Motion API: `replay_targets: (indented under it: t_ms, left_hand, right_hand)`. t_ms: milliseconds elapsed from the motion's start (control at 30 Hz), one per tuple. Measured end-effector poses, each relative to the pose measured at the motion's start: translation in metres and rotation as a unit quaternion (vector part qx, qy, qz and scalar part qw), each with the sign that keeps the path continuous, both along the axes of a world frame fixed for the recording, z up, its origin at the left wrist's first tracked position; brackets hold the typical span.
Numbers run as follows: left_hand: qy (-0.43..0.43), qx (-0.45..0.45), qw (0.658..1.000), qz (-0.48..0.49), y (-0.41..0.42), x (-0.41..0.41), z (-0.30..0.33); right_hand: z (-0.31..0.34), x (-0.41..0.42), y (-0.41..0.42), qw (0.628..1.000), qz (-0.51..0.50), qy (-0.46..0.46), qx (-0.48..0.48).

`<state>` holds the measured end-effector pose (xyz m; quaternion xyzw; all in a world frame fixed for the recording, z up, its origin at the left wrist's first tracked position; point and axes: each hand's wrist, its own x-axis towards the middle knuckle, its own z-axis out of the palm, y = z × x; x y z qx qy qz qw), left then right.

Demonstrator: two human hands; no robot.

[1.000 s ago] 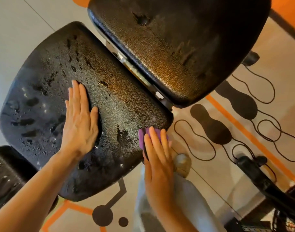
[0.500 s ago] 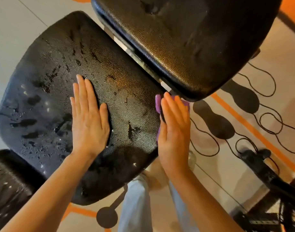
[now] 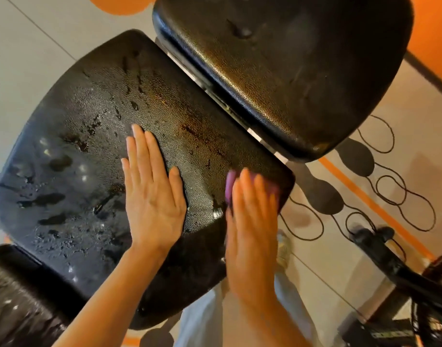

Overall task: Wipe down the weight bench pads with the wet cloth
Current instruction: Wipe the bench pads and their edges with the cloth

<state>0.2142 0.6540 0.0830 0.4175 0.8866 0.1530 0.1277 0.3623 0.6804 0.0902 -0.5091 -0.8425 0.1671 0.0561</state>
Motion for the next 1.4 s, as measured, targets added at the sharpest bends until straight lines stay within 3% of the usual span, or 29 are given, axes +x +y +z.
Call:
replay_targets:
  t_ms: [100,233,300,400,467,533,600,667,767,833,900,967,1033,1133,1200,1233,1333,1400]
  left_hand:
    - [-0.005,-0.002,1.0,0.001,0.0,0.0,0.001]
    - [0.003,0.002,1.0,0.01,0.001,0.0,0.0]
    - [-0.017,0.011,1.0,0.008,0.001,-0.002,0.002]
    - [-0.055,0.04,0.998,-0.01,-0.006,-0.01,0.009]
    - [-0.049,0.045,0.998,-0.009,-0.016,-0.021,0.015]
    - [-0.024,0.044,0.999,0.008,-0.029,-0.039,0.016]
    - [-0.003,0.035,0.999,0.024,-0.043,-0.058,0.014]
    - [0.02,0.019,0.999,0.03,-0.056,-0.073,0.01]
    - [0.041,-0.002,0.998,0.039,-0.071,-0.088,0.006]
    - [0.04,-0.019,0.998,0.035,-0.077,-0.091,0.003]
    - [0.038,-0.015,0.999,0.036,-0.079,-0.092,-0.001]
    - [0.046,-0.011,0.998,0.038,-0.078,-0.092,-0.005]
    - [0.05,-0.013,0.998,0.038,-0.078,-0.092,-0.008]
    - [0.044,-0.006,0.998,0.041,-0.079,-0.093,-0.008]
    - [0.043,-0.012,0.998,0.038,-0.079,-0.093,-0.008]
    - [0.046,-0.013,0.998,0.038,-0.079,-0.093,-0.008]
    - [0.049,-0.012,0.998,0.042,-0.078,-0.094,-0.008]
    - [0.048,-0.022,0.998,0.039,-0.078,-0.093,-0.008]
  right_hand:
    - [0.004,0.025,-0.028,0.992,0.124,-0.026,0.026]
    - [0.002,-0.021,0.064,1.0,-0.015,0.017,-0.005]
    - [0.0,-0.033,0.052,0.999,-0.034,-0.009,0.002]
    - [0.004,-0.011,-0.02,0.992,0.118,-0.037,0.028]
    - [0.003,0.0,-0.02,0.981,0.187,-0.044,0.033]
    - [0.001,-0.017,0.024,0.989,0.141,-0.043,0.005]
    - [0.003,-0.047,0.063,0.999,0.03,-0.029,-0.009]
    - [0.003,-0.06,0.054,0.999,-0.01,-0.03,-0.007]
    - [0.009,-0.043,-0.014,0.99,0.129,-0.057,-0.009]
    - [0.009,-0.027,-0.016,0.977,0.205,-0.056,-0.004]
    - [0.005,-0.041,0.025,0.988,0.154,-0.027,-0.016]
    - [0.005,-0.072,0.062,0.999,0.014,0.028,-0.037]
    - [0.005,-0.087,0.044,0.999,-0.028,0.029,-0.034]
    - [0.011,-0.07,-0.032,0.989,0.14,-0.008,-0.034]
    - [0.01,-0.057,-0.029,0.978,0.208,-0.004,-0.029]
    - [0.005,-0.061,-0.009,0.981,0.19,0.017,-0.037]
    - [0.001,-0.107,0.054,0.994,0.002,0.099,-0.04]
    - [-0.002,-0.122,0.041,0.998,-0.028,0.054,-0.017]
